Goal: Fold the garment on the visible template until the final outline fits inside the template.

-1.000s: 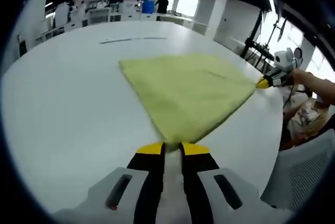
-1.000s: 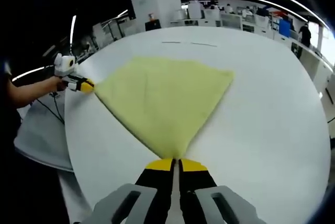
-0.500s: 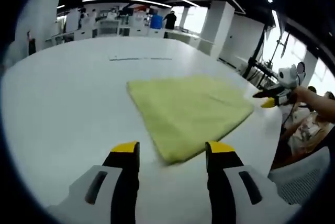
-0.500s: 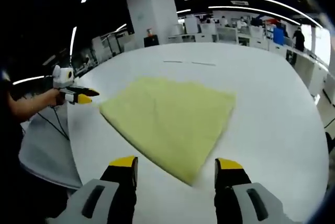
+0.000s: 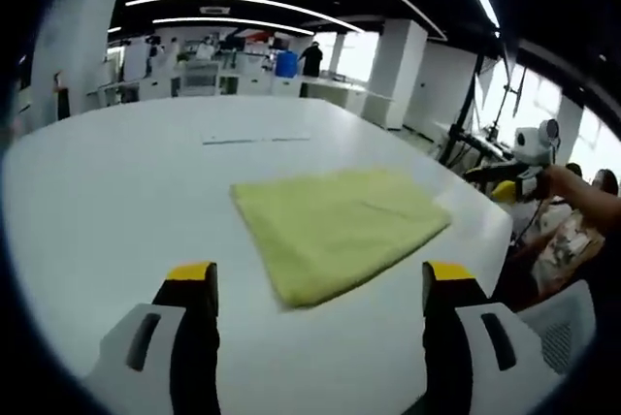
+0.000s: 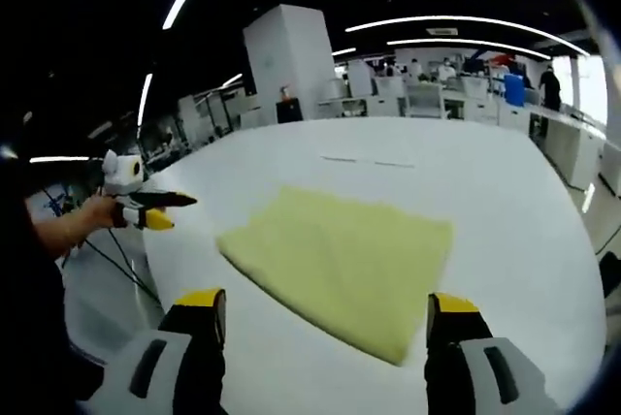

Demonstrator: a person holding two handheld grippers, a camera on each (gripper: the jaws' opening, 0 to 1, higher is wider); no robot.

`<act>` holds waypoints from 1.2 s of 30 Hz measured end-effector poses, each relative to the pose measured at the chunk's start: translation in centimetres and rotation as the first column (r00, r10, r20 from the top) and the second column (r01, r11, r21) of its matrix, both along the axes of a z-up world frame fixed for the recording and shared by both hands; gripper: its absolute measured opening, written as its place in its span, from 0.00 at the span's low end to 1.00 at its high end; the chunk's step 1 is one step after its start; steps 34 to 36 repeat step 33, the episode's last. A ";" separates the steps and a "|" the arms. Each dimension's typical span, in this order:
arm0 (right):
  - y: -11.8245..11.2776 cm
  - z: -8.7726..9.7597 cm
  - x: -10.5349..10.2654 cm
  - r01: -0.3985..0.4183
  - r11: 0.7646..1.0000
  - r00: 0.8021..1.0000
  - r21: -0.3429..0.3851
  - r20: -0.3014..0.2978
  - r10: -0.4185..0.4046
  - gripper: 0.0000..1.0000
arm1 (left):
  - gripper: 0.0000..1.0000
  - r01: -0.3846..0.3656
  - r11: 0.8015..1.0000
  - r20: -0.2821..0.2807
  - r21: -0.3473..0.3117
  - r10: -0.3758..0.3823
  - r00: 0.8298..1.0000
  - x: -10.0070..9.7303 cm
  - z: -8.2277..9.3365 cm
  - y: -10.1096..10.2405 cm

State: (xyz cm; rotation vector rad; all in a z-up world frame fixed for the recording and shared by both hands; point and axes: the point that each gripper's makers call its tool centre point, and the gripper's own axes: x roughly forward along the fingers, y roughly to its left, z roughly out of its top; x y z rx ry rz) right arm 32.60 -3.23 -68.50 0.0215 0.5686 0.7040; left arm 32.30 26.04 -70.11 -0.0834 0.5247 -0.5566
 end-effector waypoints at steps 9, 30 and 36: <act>0.0 0.4 -0.4 0.027 1.000 0.999 0.014 0.022 -0.028 0.99 | 0.99 -0.028 1.000 0.024 -0.011 0.028 0.999 -0.9 1.0 0.2; -0.9 -0.4 -1.3 0.056 0.998 0.998 -0.010 0.010 -0.056 0.98 | 0.99 -0.033 0.999 0.041 0.025 0.032 0.999 -2.0 1.7 0.7; -1.2 -0.7 -1.3 0.061 0.998 0.998 -0.018 0.006 -0.061 0.97 | 0.99 -0.030 0.999 0.041 0.027 0.029 0.999 -2.0 1.7 0.6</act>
